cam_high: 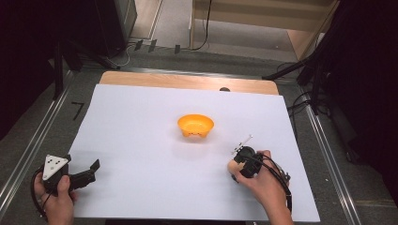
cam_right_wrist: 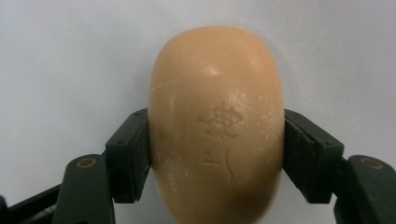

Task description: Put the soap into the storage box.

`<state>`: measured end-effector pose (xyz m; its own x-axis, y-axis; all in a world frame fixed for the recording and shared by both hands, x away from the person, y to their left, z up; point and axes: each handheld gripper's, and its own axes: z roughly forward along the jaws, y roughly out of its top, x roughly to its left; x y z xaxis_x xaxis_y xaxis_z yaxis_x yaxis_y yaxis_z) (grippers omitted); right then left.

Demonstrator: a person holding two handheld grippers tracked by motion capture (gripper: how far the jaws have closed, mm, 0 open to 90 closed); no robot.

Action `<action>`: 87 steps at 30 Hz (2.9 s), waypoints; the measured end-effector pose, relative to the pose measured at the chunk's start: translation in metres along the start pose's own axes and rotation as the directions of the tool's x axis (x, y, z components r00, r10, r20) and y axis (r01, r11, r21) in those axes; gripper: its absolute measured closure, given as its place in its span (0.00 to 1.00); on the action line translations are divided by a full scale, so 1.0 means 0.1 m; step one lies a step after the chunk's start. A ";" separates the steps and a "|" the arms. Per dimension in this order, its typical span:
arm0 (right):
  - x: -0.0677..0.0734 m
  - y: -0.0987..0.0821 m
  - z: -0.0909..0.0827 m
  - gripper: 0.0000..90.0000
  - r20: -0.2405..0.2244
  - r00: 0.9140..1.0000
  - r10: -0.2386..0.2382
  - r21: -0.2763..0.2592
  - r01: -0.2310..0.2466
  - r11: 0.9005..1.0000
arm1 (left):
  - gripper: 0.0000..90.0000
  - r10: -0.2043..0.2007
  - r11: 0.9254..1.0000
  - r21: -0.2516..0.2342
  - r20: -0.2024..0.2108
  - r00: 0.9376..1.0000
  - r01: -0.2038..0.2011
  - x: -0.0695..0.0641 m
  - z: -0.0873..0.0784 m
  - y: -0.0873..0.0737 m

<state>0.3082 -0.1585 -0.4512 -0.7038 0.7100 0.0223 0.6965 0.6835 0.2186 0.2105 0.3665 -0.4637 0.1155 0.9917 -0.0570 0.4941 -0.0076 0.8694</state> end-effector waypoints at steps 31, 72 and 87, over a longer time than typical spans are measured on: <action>-0.20 -0.02 -0.30 0.37 -0.060 0.993 -0.104 -0.064 0.100 0.993 | 0.00 -0.001 1.000 0.000 0.001 1.000 0.001 0.01 0.00 0.00; -0.28 0.89 -0.63 0.37 -0.073 0.944 -0.323 -0.122 0.313 0.942 | 0.00 -0.010 1.000 -0.011 0.006 1.000 0.010 0.01 -0.01 0.00; -0.25 1.23 -0.69 0.37 -0.071 0.927 -0.369 -0.138 0.358 0.924 | 0.00 -0.013 1.000 -0.010 0.008 1.000 0.013 0.02 -0.02 0.00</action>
<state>0.4017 -0.1043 -0.3574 -0.9193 0.3934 0.0088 0.3720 0.8618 0.3448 0.2092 0.3686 -0.4632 0.1165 0.9906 -0.0720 0.4864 0.0063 0.8737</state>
